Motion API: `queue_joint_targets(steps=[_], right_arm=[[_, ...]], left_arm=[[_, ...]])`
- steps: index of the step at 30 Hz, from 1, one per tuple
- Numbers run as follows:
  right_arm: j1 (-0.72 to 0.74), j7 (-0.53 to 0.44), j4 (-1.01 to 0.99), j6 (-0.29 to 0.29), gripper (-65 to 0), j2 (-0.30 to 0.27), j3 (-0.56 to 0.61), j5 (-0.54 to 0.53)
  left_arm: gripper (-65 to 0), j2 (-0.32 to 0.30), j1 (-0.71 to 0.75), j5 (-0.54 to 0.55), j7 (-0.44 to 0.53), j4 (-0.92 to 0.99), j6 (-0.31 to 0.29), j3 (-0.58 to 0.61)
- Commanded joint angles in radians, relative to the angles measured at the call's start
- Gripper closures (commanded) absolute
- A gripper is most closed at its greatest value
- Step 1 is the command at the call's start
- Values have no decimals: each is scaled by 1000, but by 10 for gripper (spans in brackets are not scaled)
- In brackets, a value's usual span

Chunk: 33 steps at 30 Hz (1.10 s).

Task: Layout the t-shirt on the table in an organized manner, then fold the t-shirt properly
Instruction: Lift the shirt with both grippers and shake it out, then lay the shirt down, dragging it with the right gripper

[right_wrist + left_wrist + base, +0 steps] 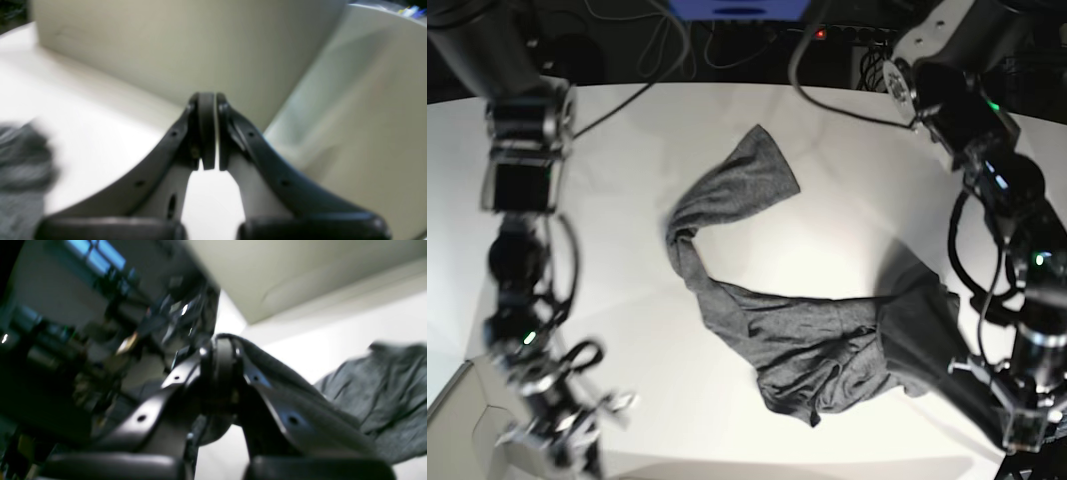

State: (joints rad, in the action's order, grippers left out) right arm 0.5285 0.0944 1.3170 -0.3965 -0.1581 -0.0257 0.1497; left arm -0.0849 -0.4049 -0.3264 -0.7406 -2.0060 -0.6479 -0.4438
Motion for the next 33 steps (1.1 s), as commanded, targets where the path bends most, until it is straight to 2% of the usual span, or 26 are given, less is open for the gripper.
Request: queue_joint_targets(steps=[1,3,8,10,15,18,23,25,28,33], right_arm=[[-6,-14,20,-2,0,-1,-4,-6],[-43,-12,16,-2,0,19,4,-6],[-138,-9,16,-2,-1,62,57,-3],[-163,12,-6,-2,-53,65,89,-3],[-181,74,-104,-2,-269,82,181,-3],[-175,86,-187,-2,-336,105,185,-3],[-166,120,-233,-2,-343,124,186,-5],[-166,155,-233,-3,-343,153,188,-6],[-166,193,-235,-3,-344,165,188,-6],[-167,198,-276,3,-341,167,183,-6]], left_arm=[[0,-3,-6,16,31,-19,10,-20],[0,-3,13,25,31,-12,10,-74],[0,4,119,151,31,-12,10,-229],[0,4,151,184,31,-11,10,-286],[0,9,268,266,39,-11,10,-405],[0,9,323,338,39,-3,10,-476],[0,1,392,424,40,6,10,-580],[0,1,403,441,40,6,10,-613],[0,1,409,442,40,6,9,-631],[0,3,424,442,40,6,9,-636]])
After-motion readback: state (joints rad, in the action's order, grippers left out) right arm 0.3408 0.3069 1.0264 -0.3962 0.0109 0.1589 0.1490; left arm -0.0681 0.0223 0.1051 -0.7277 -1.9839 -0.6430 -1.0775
